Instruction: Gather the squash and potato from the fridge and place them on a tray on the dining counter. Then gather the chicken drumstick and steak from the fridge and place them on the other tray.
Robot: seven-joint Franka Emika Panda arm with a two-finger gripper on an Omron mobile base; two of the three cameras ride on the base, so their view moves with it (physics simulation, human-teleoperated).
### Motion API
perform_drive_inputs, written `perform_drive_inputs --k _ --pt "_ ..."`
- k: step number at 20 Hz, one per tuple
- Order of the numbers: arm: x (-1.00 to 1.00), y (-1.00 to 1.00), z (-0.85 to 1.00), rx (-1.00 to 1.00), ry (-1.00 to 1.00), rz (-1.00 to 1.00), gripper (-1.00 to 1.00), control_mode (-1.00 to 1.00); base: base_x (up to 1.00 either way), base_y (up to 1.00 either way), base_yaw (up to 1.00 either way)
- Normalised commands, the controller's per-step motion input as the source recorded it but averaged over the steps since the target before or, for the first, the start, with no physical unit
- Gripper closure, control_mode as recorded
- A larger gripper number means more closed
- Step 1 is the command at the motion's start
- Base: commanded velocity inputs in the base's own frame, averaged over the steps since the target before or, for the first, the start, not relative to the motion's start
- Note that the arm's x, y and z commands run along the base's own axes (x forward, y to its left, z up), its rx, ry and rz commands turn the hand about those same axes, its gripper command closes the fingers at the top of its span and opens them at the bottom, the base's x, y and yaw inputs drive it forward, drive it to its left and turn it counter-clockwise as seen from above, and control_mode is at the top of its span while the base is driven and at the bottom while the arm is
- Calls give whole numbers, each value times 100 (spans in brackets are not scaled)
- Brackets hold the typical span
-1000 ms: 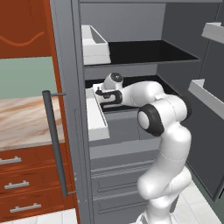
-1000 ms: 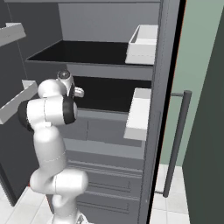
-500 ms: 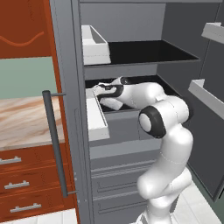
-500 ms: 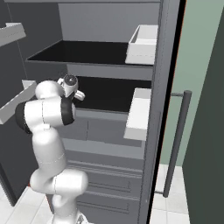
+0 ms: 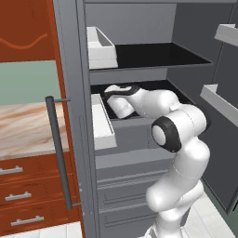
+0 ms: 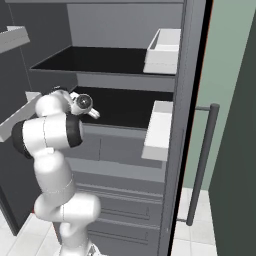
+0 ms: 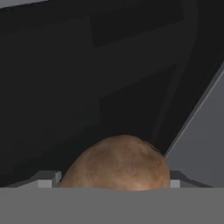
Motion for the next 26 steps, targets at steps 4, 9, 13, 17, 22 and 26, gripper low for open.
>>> perform_drive_inputs --k 4,9,13,17,22,26 --pt "-40 -44 39 -2 33 -7 100 -100 0 0 0" --pt "-65 -43 50 -4 23 -2 100 -100 0 0 0" --pt "-77 -38 55 -4 15 0 100 -100 0 0 0" --pt "-84 -23 34 -6 8 0 100 -100 0 0 0" --pt "-99 -37 2 -2 0 -3 100 -100 0 0 0" --pt "-96 -27 0 -2 0 -4 100 -100 0 0 0"
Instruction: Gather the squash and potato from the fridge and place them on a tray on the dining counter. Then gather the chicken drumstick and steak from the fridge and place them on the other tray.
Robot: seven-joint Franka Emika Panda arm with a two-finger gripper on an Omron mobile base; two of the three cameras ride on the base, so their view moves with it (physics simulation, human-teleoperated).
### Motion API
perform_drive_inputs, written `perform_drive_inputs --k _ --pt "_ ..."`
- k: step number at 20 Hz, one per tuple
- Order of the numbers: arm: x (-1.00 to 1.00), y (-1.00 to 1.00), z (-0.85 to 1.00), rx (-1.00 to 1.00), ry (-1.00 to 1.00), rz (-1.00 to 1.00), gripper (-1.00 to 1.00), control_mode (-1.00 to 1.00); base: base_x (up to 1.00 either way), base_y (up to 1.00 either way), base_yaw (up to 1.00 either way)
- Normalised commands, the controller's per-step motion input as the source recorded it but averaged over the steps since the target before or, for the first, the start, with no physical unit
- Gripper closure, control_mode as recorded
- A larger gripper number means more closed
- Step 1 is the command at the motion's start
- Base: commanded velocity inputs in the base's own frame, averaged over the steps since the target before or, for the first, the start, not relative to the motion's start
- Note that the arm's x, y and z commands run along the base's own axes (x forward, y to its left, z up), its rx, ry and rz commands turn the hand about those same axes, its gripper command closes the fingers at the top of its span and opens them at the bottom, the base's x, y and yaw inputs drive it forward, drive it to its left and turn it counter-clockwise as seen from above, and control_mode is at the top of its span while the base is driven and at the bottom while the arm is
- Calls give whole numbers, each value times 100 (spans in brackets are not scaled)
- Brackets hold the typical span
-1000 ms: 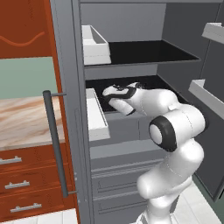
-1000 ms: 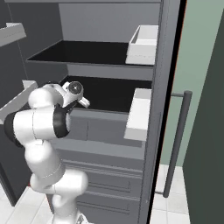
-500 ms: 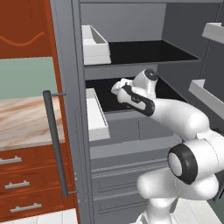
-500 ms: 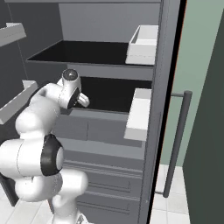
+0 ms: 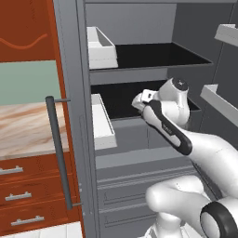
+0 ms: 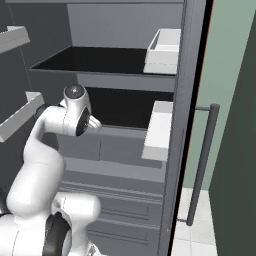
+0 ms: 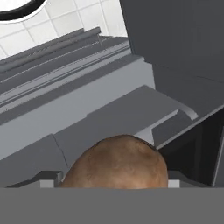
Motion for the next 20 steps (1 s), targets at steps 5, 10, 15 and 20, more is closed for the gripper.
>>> perform_drive_inputs --k 5,10,15,20 --pt "-79 -12 -13 -3 0 -5 100 -100 0 0 0" --pt "-70 -17 -18 -2 0 -6 100 -100 0 0 0" --pt "-68 -21 -7 -3 0 -9 100 -100 0 0 0" --pt "-17 -5 -2 0 0 -3 100 -100 0 0 0"
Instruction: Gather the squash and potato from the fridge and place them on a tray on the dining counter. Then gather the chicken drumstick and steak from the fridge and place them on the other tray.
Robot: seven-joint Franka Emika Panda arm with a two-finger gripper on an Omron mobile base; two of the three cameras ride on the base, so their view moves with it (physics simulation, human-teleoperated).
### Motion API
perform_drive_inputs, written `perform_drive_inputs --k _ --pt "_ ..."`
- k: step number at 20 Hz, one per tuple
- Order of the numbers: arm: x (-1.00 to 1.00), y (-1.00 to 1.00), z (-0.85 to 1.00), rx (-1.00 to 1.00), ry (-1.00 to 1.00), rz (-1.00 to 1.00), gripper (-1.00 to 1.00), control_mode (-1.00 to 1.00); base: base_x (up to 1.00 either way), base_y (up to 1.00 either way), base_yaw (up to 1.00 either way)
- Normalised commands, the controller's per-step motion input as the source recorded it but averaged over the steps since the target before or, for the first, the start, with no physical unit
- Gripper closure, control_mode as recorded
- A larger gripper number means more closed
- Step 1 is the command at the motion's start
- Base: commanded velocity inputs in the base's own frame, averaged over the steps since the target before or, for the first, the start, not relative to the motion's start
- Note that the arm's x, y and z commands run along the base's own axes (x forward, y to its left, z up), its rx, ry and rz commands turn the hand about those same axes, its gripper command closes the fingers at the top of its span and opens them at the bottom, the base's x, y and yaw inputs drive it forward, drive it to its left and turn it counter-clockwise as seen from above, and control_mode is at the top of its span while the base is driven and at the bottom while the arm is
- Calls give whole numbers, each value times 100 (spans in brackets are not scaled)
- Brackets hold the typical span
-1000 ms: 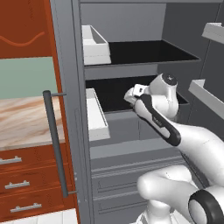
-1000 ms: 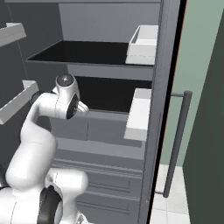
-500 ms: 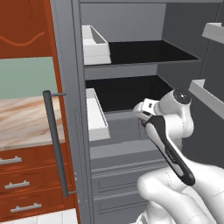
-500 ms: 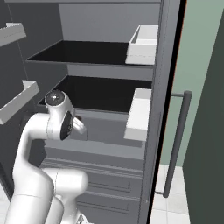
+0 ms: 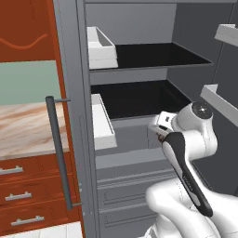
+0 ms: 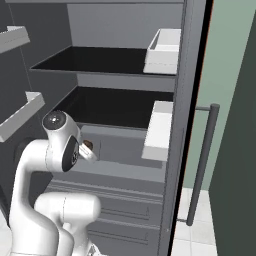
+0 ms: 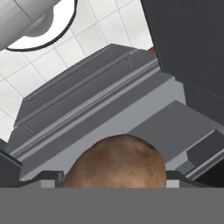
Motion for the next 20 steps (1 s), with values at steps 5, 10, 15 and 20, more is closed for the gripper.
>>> perform_drive_inputs --k 5,10,15,20 --pt "0 0 0 0 0 0 100 -100 0 0 0" --pt "-1 0 0 0 0 0 100 100 -24 0 0" --pt "0 0 0 0 0 0 100 100 -50 -3 0" --pt "0 0 0 0 0 0 100 100 -56 -1 0"
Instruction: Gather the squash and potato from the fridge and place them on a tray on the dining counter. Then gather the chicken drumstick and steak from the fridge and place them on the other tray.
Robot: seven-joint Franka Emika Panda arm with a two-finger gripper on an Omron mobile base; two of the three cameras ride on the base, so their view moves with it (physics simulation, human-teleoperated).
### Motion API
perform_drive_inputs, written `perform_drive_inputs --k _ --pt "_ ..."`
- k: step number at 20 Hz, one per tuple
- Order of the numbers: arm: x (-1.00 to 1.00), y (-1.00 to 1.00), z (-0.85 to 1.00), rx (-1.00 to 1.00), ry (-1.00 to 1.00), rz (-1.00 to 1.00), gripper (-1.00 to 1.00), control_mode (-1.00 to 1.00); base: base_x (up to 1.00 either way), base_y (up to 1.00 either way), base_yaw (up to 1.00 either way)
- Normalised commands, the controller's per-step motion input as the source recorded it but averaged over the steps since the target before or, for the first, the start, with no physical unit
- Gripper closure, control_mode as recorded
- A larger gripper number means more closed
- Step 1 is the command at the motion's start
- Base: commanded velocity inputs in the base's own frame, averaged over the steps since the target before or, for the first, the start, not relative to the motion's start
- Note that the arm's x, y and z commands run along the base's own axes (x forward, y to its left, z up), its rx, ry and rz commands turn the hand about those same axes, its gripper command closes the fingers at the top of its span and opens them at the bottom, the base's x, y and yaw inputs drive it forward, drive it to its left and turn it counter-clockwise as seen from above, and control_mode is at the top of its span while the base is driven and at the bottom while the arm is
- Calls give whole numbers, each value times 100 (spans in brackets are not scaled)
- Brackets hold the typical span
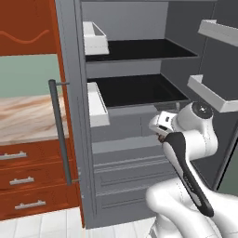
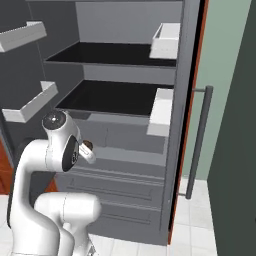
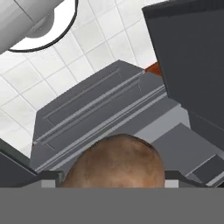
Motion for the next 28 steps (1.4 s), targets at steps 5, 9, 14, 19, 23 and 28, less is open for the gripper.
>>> perform_drive_inputs --k 5,9,14,19,23,28 --pt "0 0 0 0 0 0 100 100 -59 0 7" --pt "0 0 0 0 0 0 100 100 -63 0 16" --pt "0 0 0 0 0 0 100 100 -53 5 21" --pt "0 0 0 0 0 0 100 100 -35 27 31" --pt "0 0 0 0 0 0 100 100 -12 30 36" --pt "0 0 0 0 0 0 100 100 0 34 40"
